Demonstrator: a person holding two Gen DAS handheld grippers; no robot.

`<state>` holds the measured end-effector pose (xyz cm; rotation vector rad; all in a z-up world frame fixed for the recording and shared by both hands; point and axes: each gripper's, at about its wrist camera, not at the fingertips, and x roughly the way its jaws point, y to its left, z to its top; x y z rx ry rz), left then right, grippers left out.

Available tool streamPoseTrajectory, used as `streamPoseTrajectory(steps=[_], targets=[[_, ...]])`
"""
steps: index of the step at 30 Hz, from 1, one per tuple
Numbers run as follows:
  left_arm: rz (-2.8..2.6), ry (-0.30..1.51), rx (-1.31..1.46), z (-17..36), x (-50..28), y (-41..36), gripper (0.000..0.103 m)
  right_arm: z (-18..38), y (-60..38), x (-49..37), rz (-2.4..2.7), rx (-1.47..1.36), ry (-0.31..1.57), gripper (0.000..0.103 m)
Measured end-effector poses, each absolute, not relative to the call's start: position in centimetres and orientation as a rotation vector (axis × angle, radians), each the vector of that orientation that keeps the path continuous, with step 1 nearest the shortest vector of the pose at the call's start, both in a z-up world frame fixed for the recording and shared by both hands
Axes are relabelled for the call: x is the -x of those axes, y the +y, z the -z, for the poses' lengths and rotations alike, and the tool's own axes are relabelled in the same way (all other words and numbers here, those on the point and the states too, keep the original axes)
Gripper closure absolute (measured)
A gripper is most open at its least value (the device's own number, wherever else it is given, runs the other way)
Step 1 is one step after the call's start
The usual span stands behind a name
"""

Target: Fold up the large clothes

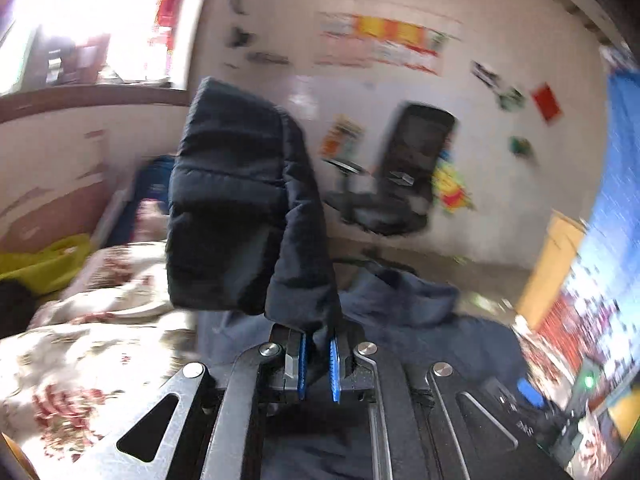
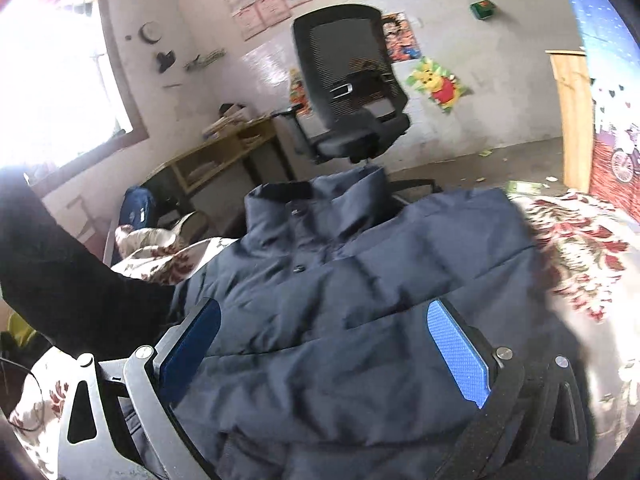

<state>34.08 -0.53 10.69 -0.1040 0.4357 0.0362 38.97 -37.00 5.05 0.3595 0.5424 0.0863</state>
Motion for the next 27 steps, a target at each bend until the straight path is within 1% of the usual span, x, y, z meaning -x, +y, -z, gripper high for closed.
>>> streamPoseTrajectory(steps=[6,12,20,24,27], targets=[[0.133,0.557,0.031,-7.4,-35.6,-7.7,0.095,-4.2,-40.9,-38.3,-0.035,-0.37,0.558,0.001],[0.226,0.677,-0.033,-2.4,-37.0,-12.5,0.095,-2.6,-44.2,-38.2,-0.021,-0.389,0.598,0.001],[0.307,0.856,-0.104,3.2,-38.6,-16.2,0.094,-0.7,-47.4,-38.2,-0.107,-0.51,0.611,0.001],[0.326,0.879,-0.131,4.4,-38.2,-16.5,0.092,0.5,-47.7,-38.2,-0.209,-0.634,0.598,0.001],[0.347,0.895,-0.13,4.9,-38.0,-16.6,0.087,1.3,-47.5,-38.4,-0.293,-0.727,0.593,0.001]])
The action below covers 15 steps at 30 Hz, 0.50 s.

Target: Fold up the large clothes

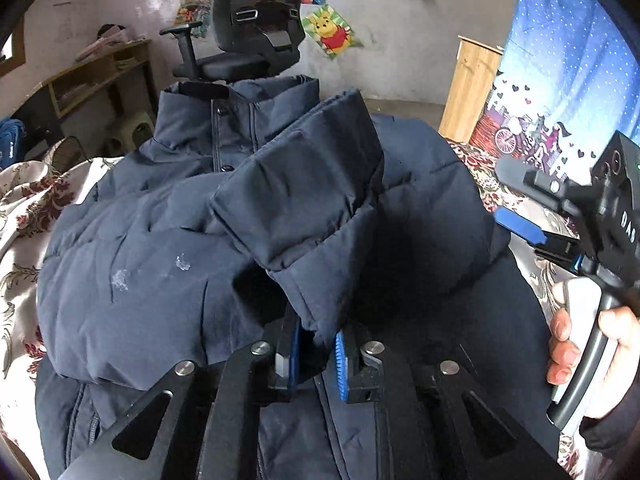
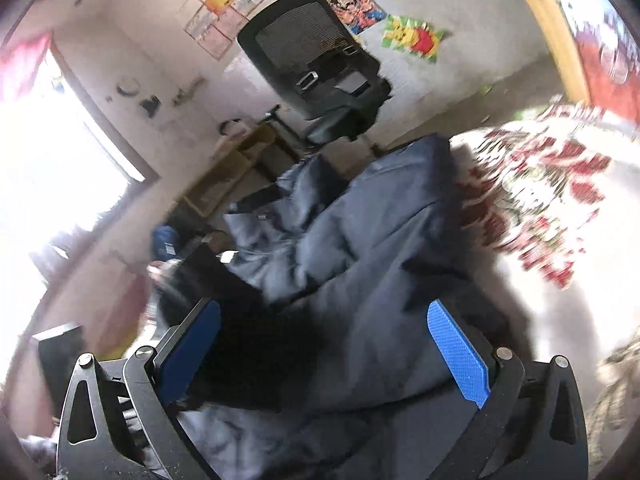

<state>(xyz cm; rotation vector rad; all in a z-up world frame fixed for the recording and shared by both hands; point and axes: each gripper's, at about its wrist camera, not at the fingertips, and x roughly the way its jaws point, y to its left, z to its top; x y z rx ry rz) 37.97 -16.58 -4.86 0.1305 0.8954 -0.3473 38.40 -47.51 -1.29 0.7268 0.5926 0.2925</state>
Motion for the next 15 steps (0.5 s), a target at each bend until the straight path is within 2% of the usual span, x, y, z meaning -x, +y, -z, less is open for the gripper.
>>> streamPoseTrajectory(steps=[3,5,7,15], targets=[[0.386,0.909,-0.119,5.0,-37.7,-16.6,0.072,2.1,-46.8,-38.7,-0.357,-0.797,0.604,0.001],[0.403,0.904,-0.113,5.1,-37.6,-16.8,0.038,2.7,-46.1,-39.1,-0.39,-0.826,0.616,0.001],[0.4,0.866,-0.124,4.7,-36.9,-17.0,0.028,3.4,-45.6,-39.5,-0.419,-0.859,0.64,0.001],[0.336,0.855,-0.072,3.2,-36.9,-14.9,0.028,4.9,-42.7,-40.6,-0.353,-0.764,0.752,0.002]])
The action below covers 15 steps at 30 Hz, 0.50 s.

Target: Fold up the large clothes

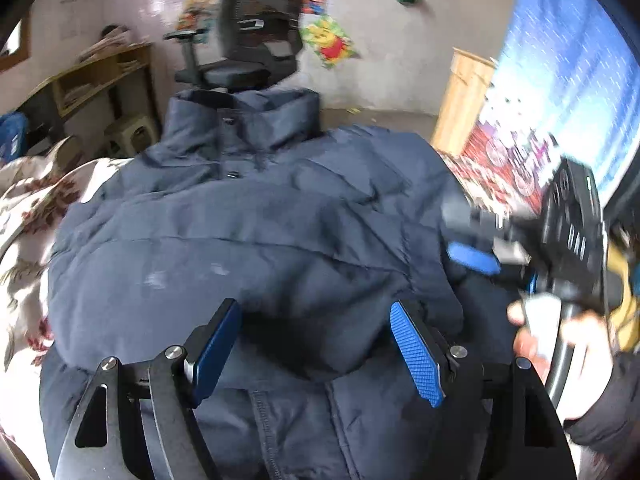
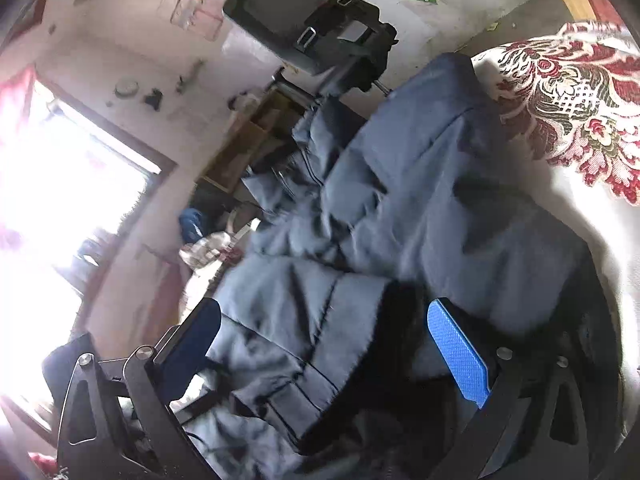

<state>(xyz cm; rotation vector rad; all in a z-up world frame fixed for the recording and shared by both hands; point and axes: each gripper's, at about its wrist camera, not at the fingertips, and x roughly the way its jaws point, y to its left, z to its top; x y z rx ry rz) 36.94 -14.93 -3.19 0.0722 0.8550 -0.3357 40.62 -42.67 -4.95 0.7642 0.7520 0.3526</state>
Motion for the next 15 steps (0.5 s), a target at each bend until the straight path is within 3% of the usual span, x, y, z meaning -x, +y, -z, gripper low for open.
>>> streamPoseTrajectory(steps=[1,2,6,9,15], targets=[[0.307,0.846,-0.048,2.7,-37.1,-14.2,0.028,4.9,-42.0,-40.8,-0.34,-0.728,0.769,0.004],[0.283,0.838,-0.029,2.4,-37.3,-13.6,0.027,4.8,-41.3,-40.9,-0.327,-0.696,0.787,0.012],[0.142,0.791,0.049,0.6,-38.0,-9.9,0.027,5.2,-39.6,-41.3,-0.243,-0.605,0.864,0.063],[0.036,0.761,0.104,-0.8,-38.3,-6.2,0.027,5.0,-39.7,-41.2,-0.168,-0.583,0.874,0.094],[-0.169,0.654,0.183,-3.6,-37.3,1.8,0.024,1.0,-40.6,-39.6,-0.115,-0.495,0.72,0.1]])
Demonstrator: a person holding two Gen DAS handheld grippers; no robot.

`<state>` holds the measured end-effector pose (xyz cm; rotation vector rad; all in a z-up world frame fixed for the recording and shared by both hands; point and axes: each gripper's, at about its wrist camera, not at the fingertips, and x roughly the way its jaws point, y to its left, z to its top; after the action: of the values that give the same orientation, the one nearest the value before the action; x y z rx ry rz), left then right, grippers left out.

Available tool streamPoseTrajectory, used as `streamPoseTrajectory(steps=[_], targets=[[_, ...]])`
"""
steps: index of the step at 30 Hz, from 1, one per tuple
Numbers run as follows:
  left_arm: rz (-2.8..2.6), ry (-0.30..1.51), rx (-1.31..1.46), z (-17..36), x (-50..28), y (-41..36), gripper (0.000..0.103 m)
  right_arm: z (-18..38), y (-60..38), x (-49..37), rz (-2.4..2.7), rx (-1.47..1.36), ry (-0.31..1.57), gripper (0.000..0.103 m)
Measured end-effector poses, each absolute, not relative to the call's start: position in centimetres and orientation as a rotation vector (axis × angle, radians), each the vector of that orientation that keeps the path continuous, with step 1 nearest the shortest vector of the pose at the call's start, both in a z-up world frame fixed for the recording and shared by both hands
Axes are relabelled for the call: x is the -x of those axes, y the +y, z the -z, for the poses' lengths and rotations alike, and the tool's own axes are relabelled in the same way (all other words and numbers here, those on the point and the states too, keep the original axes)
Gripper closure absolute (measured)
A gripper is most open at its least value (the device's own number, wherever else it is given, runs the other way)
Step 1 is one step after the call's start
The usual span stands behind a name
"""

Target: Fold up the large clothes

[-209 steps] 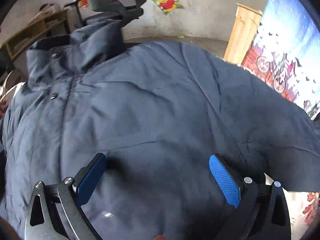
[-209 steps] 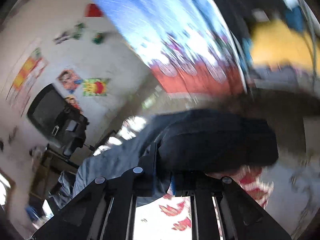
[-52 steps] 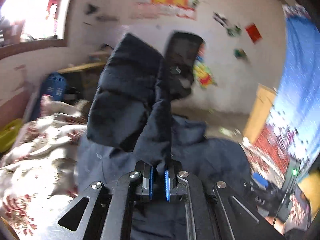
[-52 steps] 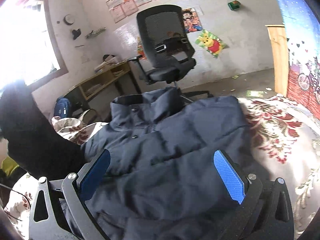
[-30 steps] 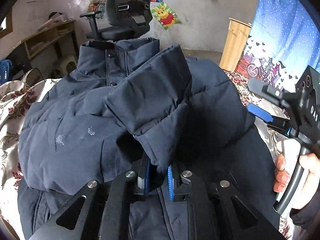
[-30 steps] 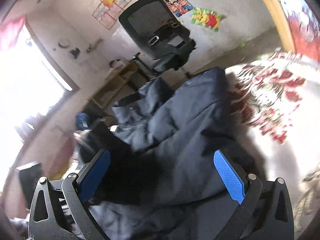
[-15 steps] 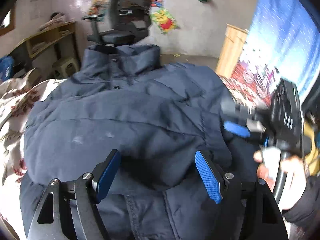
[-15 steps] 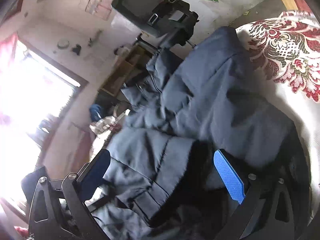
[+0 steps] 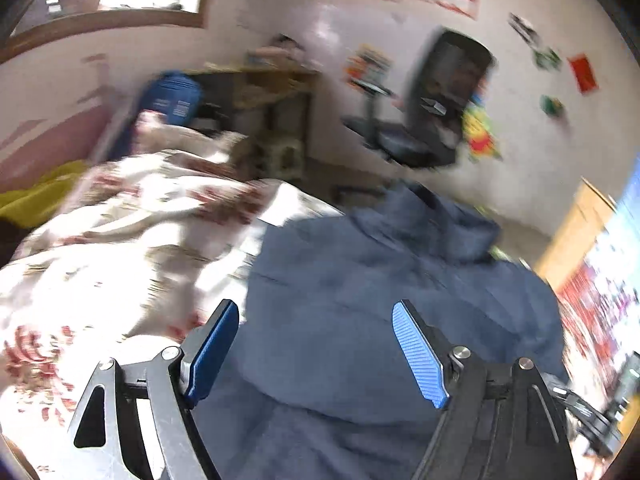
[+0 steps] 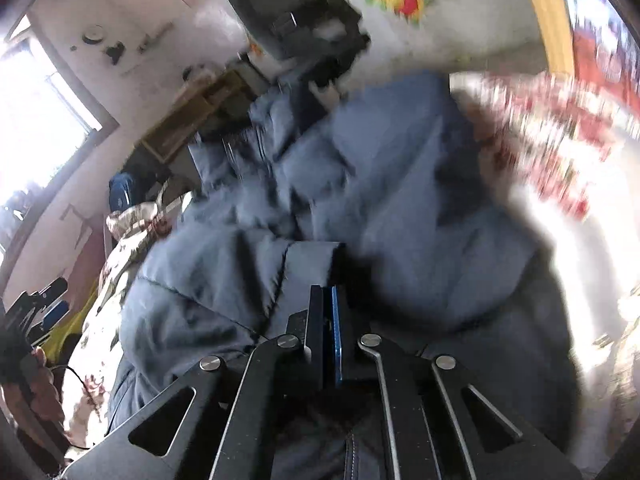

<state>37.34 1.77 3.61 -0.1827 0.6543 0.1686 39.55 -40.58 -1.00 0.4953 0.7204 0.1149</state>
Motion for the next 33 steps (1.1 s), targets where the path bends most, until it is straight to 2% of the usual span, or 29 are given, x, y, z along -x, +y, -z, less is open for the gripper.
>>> streamPoseTrajectory(steps=[3,5,10,13,14,15,17,21,28,30,32,33], targets=[[-0.237,0.635,0.221,-4.1,-36.8,4.9,0.023,-2.8,-41.1,-39.0,-0.045,-0.416,0.589,0.1],[-0.253,0.654,0.235,-3.7,-36.8,6.1,0.023,-4.1,-41.6,-39.7,-0.003,-0.37,0.564,0.1],[-0.238,0.748,0.164,-0.9,-37.9,5.9,0.023,-3.8,-41.8,-40.9,0.072,-0.299,0.622,0.1],[-0.192,0.793,0.122,0.7,-38.6,4.3,0.023,-3.2,-41.5,-40.5,0.136,-0.244,0.63,0.096],[-0.172,0.801,0.116,1.0,-38.7,3.7,0.023,-3.4,-41.4,-40.5,0.127,-0.243,0.623,0.086],[-0.156,0.804,0.112,1.2,-38.8,3.1,0.023,-3.6,-41.5,-40.3,0.112,-0.244,0.614,0.067],[-0.112,0.812,0.101,1.7,-39.5,1.7,0.023,-4.4,-40.7,-40.0,0.054,-0.221,0.572,0.046],[-0.041,0.816,0.068,2.5,-41.1,-1.4,0.023,-4.5,-37.6,-40.7,-0.079,-0.132,0.572,0.045],[0.016,0.881,-0.004,5.8,-44.1,-5.4,0.023,0.5,-34.7,-43.9,-0.196,-0.057,0.779,0.045],[0.026,0.885,-0.018,6.9,-44.3,-5.7,0.018,1.9,-34.7,-44.1,-0.206,-0.048,0.794,0.044],[0.016,0.882,-0.028,8.0,-44.4,-5.5,0.007,2.7,-34.7,-44.0,-0.218,-0.049,0.785,0.044],[0.014,0.887,-0.02,8.3,-44.5,-5.3,0.005,2.9,-34.7,-43.8,-0.221,-0.048,0.78,0.043]])
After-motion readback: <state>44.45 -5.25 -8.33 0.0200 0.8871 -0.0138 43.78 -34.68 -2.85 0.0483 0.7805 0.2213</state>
